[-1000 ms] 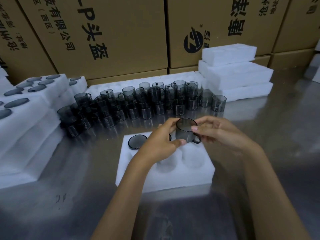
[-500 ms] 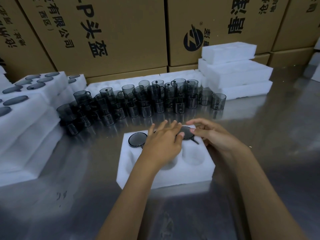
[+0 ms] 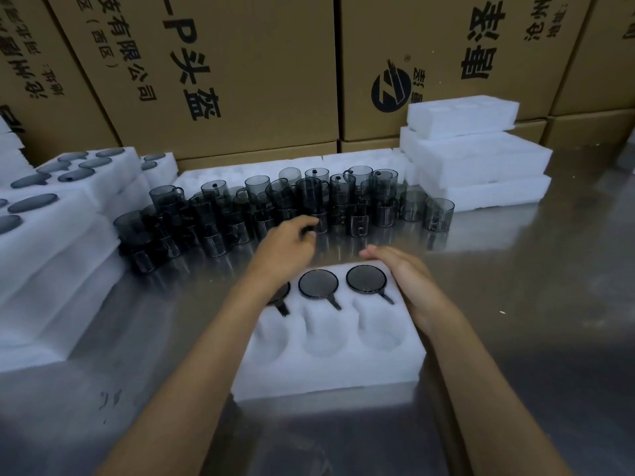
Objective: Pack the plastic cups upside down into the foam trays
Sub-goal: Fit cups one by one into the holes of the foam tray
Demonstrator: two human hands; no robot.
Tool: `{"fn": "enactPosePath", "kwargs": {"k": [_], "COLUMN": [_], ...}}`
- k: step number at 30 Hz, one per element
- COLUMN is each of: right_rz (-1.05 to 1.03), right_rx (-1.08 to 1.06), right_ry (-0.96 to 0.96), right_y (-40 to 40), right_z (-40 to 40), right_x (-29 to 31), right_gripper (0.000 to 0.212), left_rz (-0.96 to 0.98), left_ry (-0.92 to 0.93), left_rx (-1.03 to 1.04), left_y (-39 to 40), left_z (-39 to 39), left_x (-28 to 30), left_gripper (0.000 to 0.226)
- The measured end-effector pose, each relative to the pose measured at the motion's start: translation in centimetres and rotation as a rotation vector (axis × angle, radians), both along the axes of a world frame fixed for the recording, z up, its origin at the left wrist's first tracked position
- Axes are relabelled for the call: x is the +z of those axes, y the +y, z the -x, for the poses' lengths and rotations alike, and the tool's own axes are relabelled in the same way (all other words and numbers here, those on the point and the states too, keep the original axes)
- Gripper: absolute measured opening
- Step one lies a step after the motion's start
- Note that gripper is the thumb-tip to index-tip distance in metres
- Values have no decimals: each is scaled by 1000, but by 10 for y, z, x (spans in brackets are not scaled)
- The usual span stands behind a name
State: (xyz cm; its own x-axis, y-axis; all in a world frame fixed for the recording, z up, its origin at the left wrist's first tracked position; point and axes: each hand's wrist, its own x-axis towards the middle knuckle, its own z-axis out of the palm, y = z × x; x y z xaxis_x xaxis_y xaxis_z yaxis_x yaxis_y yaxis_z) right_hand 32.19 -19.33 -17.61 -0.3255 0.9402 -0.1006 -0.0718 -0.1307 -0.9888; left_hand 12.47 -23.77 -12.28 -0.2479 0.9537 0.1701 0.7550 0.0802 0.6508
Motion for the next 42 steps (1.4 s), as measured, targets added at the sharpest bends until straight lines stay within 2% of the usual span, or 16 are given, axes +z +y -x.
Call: {"fn": "enactPosePath", "kwargs": {"k": [3, 6, 10, 13, 16, 24, 26, 28, 32, 35, 38, 40, 42], "right_rz": [-2, 18, 36, 64, 62, 45, -24, -197, -501, -601, -690, -742, -778], "right_rx": [-42, -65, -49, -40, -40, -42, -80, -128, -176, -126, 35, 59, 11], "right_ry": [-34, -12, -22, -8, -3, -53, -70, -105, -57, -47, -226, -290, -282], "right_y": [5, 8, 12, 14, 14, 7, 3, -2, -25, -48, -63, -67, -69], "right_z": [6, 7, 6, 4, 4, 3, 6, 10, 22, 36, 49, 54, 55], "right_x": [0, -1, -2, -2, -1, 5, 10, 18, 38, 41, 36, 35, 34], "right_gripper": [22, 26, 31, 31, 29, 27, 20, 11, 11, 35, 66, 71, 68], "left_rz": [-36, 66, 196, 93, -40, -388, -459, -508, -607, -651, -635, -649, -659], "left_ry": [79, 141, 135, 115, 108, 66, 38, 32, 24, 66, 126, 167, 76], "left_rx": [168, 282, 284, 276, 356, 329, 267, 188, 26, -37, -116, -158, -174], "left_y": [40, 78, 106, 117, 116, 73, 55, 33, -18, -57, -82, -90, -93], "left_z": [34, 59, 70, 70, 69, 72, 66, 55, 32, 19, 12, 11, 10], "left_x": [15, 18, 11, 0, -11, 2, 7, 10, 5, -13, -25, -25, -21], "left_gripper": [46, 53, 57, 43, 23, 18, 17, 17, 18, 17, 22, 25, 34]}}
